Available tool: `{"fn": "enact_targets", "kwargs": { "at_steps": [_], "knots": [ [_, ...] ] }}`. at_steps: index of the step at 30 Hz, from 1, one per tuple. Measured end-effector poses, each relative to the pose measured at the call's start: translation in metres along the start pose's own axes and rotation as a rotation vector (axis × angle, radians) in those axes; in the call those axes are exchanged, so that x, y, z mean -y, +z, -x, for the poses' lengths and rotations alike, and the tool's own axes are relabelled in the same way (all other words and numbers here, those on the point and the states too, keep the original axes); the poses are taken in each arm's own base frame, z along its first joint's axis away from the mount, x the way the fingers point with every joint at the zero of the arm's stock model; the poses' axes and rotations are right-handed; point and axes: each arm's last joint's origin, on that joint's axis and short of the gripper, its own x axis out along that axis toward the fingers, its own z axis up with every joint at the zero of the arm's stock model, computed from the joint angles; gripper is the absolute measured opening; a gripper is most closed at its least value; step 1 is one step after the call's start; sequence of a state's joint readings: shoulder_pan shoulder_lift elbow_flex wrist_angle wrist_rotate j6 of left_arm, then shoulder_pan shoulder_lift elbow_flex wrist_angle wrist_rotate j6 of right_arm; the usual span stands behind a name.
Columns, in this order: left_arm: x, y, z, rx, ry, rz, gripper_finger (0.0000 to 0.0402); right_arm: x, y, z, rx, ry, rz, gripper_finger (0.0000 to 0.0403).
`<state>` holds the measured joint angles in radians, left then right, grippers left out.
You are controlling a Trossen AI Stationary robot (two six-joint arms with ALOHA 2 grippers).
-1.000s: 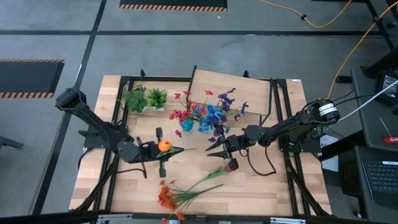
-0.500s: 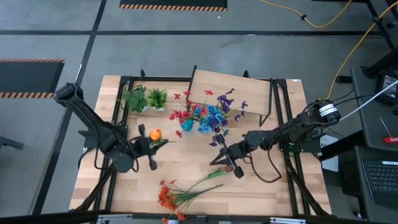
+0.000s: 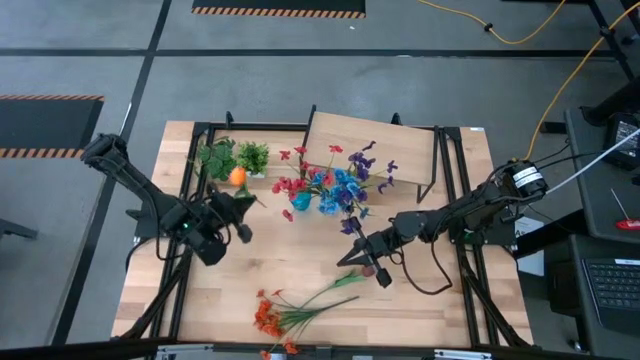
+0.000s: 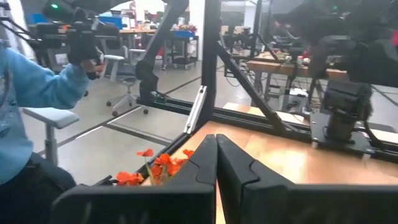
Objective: Pick and place flowers into a vace then onto a shelf
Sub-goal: Put the orange tulip into the blue vase
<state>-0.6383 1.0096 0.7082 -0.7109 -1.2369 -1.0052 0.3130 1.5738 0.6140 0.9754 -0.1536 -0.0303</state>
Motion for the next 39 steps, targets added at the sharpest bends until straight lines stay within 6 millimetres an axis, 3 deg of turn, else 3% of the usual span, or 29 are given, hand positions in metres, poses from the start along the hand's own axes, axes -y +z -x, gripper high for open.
{"fn": "enact_targets", "kwargs": {
  "at_steps": [11,21,39],
  "knots": [
    [-0.014,0.014,-0.033,-0.055,0.136,0.004,0.0003,0.001,-0.003,0.0,-0.028,-0.031,0.002,0.0002],
    [-0.005,0.039,-0.055,-0.033,0.002,-0.036,0.0003,0.002,-0.003,0.0,-0.029,-0.034,0.036,0.0002],
    [-0.003,0.06,-0.077,0.038,-0.157,-0.001,0.0003,0.002,-0.003,0.0,-0.029,-0.031,0.082,0.0002]
  ]
}}
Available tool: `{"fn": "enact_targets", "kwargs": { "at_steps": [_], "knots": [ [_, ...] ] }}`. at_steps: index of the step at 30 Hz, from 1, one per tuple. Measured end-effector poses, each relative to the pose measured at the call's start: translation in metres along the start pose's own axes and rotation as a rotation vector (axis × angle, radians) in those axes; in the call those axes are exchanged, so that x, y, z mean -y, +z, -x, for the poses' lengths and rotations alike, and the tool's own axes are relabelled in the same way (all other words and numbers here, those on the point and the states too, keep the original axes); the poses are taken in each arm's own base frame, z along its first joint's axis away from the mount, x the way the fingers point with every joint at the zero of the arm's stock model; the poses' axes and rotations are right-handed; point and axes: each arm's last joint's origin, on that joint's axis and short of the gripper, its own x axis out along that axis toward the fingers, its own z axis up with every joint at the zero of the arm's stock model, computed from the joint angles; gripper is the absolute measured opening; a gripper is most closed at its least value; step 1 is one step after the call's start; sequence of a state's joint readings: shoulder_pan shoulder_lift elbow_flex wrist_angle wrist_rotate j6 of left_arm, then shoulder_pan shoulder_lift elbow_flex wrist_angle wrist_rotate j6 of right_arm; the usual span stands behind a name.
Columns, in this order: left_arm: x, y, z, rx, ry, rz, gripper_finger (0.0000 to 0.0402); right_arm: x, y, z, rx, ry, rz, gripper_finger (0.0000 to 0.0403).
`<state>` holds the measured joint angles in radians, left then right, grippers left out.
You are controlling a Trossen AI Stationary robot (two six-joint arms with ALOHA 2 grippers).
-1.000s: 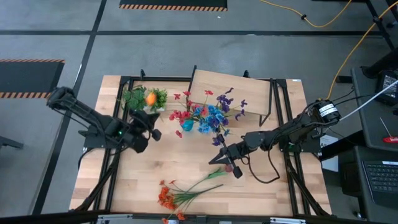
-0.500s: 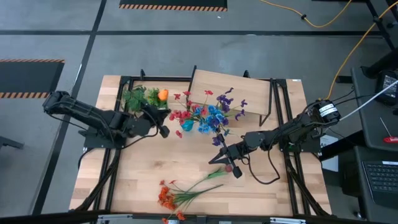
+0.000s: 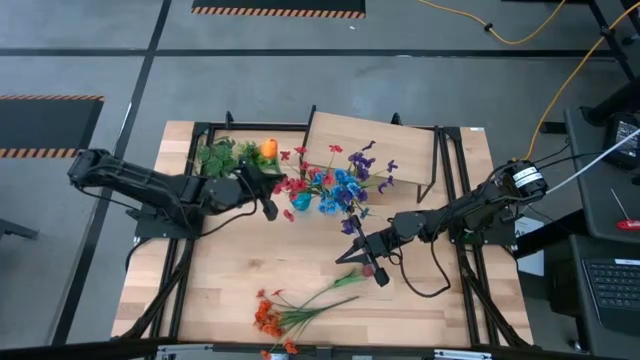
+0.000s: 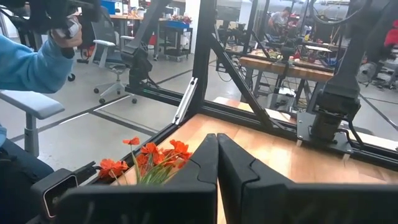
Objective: Pick and place flowers into a vace then onto a shelf
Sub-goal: Put the orange tulip into the blue vase
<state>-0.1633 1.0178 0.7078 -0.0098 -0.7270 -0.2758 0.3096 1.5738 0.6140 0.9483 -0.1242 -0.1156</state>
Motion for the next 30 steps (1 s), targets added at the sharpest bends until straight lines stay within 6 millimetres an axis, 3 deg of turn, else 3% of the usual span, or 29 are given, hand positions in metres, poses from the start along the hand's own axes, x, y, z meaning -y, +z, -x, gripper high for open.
{"fn": "enact_targets", "kwargs": {
  "at_steps": [12,24,30],
  "knots": [
    [0.001,-0.008,-0.027,-0.046,-0.04,0.013,0.0003,0.0,0.0,0.0,0.0,0.0,0.002,0.0003],
    [-0.002,-0.018,-0.037,-0.102,-0.003,-0.03,0.0004,0.0,0.0,0.0,0.0,0.0,0.002,0.0004],
    [0.0,-0.024,-0.041,-0.131,0.006,-0.033,0.003,0.0,0.0,0.0,-0.001,0.0,0.002,0.0004]
  ]
}}
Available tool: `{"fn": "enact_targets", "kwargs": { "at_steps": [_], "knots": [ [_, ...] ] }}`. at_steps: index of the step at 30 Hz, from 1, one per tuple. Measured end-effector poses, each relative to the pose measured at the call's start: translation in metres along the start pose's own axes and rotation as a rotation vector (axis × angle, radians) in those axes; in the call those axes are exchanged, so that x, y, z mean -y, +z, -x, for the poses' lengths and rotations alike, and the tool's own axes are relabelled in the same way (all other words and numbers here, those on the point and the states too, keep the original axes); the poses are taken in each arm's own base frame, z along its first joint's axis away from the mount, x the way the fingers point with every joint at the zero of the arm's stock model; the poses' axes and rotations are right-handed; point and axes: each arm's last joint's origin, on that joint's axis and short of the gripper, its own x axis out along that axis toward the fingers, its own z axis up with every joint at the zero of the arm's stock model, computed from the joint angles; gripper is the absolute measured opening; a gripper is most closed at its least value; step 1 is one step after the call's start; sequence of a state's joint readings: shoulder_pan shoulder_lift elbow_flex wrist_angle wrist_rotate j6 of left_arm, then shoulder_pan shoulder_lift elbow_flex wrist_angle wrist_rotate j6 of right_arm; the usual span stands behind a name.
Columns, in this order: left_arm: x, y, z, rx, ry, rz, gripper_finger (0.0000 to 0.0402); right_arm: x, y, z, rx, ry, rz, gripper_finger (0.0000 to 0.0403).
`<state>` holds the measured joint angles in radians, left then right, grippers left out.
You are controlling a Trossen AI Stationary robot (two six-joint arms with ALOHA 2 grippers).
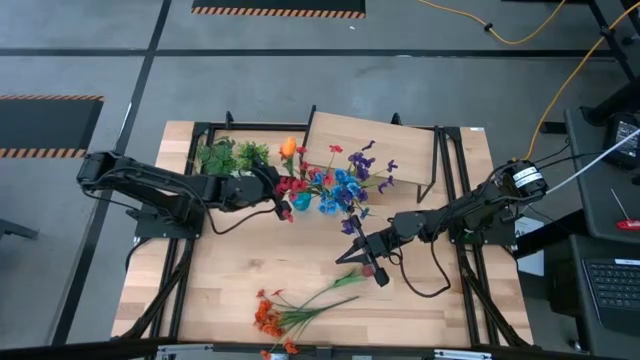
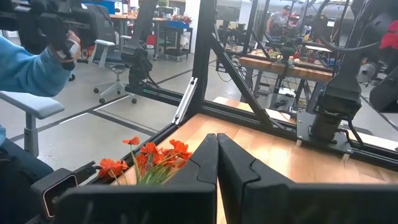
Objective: Pick and place flowers into a vace then onto a shelf
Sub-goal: Put the orange tulip into the blue vase
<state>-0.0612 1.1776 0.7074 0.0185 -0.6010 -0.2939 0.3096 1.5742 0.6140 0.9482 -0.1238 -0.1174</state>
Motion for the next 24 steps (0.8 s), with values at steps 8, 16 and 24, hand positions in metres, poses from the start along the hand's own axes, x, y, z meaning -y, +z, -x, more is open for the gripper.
{"fn": "enact_targets", "kwargs": {
  "at_steps": [8,16,24],
  "knots": [
    [0.0013,-0.0008,-0.0002,-0.015,-0.041,0.006,0.0094,0.0,-0.0003,0.0,-0.002,0.0,-0.002,0.0004],
    [-0.0001,-0.002,0.0013,-0.031,-0.035,0.003,0.0142,0.0,-0.0004,0.0,-0.003,0.0,-0.004,0.0004],
    [-0.0005,-0.0054,0.0083,-0.07,-0.041,-0.04,0.0152,0.0,-0.0005,0.0,-0.004,0.0,-0.009,0.0004]
  ]
}}
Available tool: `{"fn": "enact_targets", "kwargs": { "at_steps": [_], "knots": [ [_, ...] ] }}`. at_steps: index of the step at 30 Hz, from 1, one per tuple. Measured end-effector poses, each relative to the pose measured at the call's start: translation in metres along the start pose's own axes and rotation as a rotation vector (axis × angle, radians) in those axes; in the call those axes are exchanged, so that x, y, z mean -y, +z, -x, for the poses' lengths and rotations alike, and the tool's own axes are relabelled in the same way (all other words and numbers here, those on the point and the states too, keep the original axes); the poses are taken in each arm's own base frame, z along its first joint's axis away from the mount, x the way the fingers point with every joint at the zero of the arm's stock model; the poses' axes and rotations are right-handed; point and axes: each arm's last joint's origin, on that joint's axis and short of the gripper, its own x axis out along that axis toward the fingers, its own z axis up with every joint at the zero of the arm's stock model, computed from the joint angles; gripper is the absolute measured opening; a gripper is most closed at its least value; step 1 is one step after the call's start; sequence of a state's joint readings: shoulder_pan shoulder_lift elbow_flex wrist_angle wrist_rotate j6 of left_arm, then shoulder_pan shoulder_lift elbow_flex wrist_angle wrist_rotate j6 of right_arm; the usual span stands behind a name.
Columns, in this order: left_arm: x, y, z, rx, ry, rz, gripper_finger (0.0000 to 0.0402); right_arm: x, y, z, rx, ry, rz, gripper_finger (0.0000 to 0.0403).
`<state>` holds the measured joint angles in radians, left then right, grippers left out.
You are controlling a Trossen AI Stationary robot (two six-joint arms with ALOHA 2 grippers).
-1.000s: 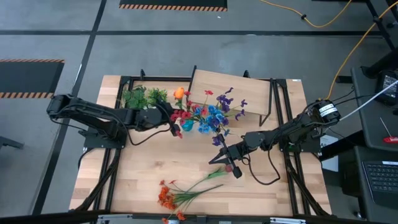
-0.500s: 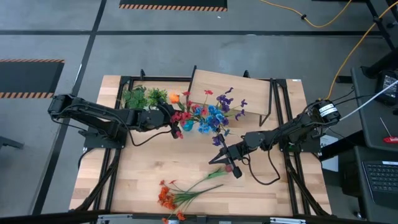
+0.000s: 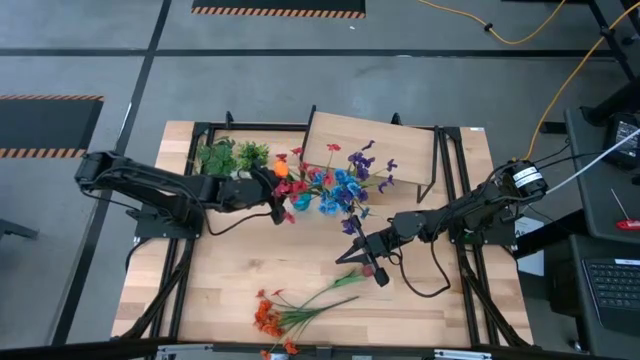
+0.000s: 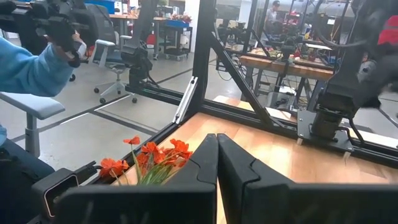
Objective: Pick and place flowers into a vace then onto a shelf
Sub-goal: Put the orange tulip into the blue vase, then adjust the blue vase on the table
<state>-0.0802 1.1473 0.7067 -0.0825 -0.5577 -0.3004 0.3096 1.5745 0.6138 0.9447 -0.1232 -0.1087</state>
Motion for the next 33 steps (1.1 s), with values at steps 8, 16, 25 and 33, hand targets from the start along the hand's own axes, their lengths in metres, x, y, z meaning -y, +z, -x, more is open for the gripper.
{"fn": "enact_targets", "kwargs": {
  "at_steps": [8,16,25,33],
  "knots": [
    [-0.003,0.006,0.03,0.028,-0.056,-0.005,0.0152,0.0,-0.001,0.0,-0.005,0.0,-0.001,0.0004],
    [-0.008,-0.003,0.06,-0.01,-0.012,-0.059,0.0152,0.0,0.0,0.0,-0.001,0.0,-0.004,0.0004],
    [0.006,-0.013,0.08,-0.022,-0.119,-0.127,0.0152,0.0,0.0,0.0,-0.001,-0.001,-0.024,0.0004],
    [0.03,-0.027,0.092,-0.045,-0.21,-0.157,0.015,0.0,0.0,0.0,-0.001,0.0,-0.027,0.0004]
  ]
}}
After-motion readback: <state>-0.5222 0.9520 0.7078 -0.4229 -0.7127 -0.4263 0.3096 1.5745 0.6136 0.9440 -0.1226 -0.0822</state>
